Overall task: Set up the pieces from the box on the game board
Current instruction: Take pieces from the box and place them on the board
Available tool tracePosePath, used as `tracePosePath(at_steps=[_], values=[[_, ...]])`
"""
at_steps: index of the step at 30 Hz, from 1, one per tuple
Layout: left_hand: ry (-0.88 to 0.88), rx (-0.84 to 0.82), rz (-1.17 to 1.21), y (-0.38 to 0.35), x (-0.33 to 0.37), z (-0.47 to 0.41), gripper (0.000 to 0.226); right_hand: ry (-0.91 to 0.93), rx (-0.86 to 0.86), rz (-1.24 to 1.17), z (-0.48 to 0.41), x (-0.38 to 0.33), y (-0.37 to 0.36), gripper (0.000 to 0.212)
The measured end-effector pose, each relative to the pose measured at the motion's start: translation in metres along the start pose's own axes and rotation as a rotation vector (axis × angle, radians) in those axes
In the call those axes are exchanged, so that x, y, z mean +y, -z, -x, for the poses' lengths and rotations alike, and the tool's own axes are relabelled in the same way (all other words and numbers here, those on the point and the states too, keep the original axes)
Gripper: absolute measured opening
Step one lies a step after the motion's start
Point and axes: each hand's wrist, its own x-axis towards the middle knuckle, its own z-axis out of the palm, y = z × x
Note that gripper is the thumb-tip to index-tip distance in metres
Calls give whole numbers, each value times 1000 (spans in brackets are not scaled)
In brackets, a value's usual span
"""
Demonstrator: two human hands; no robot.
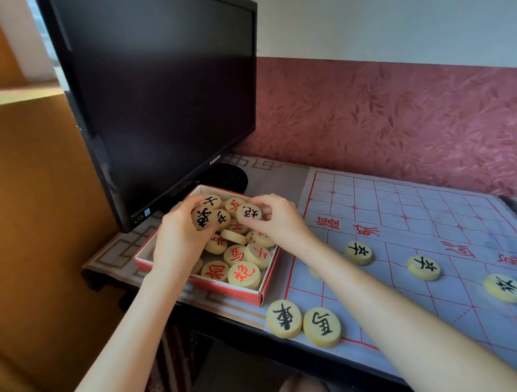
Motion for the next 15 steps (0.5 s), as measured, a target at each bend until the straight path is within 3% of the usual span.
tracePosePath(at_steps=[4, 15], values=[[-37, 8, 30, -3, 11, 7, 49, 11, 0, -28, 7, 1, 26, 52], [-185, -92, 112, -30, 59, 27, 39, -70, 9, -21, 60, 22, 94, 39]])
